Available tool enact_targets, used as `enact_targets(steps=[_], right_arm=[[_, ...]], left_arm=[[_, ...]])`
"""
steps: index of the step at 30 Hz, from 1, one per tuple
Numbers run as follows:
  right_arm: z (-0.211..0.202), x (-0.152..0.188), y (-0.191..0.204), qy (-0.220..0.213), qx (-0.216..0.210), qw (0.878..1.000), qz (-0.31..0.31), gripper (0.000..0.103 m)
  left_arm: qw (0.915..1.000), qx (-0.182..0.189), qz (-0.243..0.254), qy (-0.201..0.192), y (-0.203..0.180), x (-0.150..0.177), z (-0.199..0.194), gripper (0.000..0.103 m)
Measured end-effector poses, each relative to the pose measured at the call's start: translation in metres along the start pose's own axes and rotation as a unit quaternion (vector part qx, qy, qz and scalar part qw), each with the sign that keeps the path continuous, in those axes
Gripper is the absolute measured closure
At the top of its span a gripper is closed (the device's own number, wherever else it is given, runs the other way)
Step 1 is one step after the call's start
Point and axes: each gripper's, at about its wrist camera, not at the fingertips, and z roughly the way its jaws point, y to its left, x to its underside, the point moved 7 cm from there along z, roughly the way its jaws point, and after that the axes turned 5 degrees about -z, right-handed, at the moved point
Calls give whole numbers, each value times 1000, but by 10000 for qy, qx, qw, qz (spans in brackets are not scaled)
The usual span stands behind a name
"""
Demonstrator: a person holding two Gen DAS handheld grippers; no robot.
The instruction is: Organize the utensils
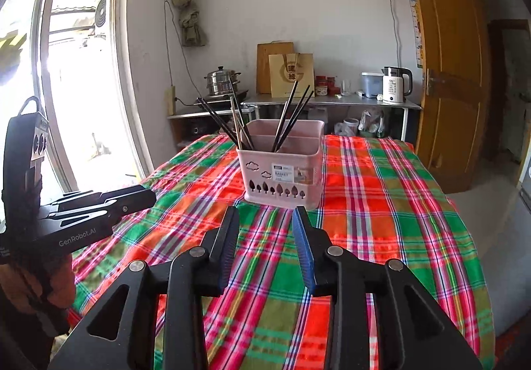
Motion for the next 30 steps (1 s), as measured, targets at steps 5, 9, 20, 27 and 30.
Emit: enact_targets(steps=[5, 9, 20, 27, 30], right_arm=[[-13, 17, 8, -42, 18, 10000, 5, 69], [-22, 27, 9, -101, 63, 9999, 33, 69], [-24, 38, 7, -122, 256, 9996, -3, 69], [-25, 38, 6, -149, 289, 9995, -12, 69], [-25, 38, 5, -159, 293, 9994, -10, 69]], left_arm=[[10000, -47, 16, -62, -5, 21, -12, 83], [9999, -107, 64, -92, -10, 33, -20, 83], [9996, -28, 122, -272, -20, 38, -28, 83], [9996, -66, 99, -266, -18, 42, -22, 83], [9995, -92, 108, -282, -18, 42, -21, 83]])
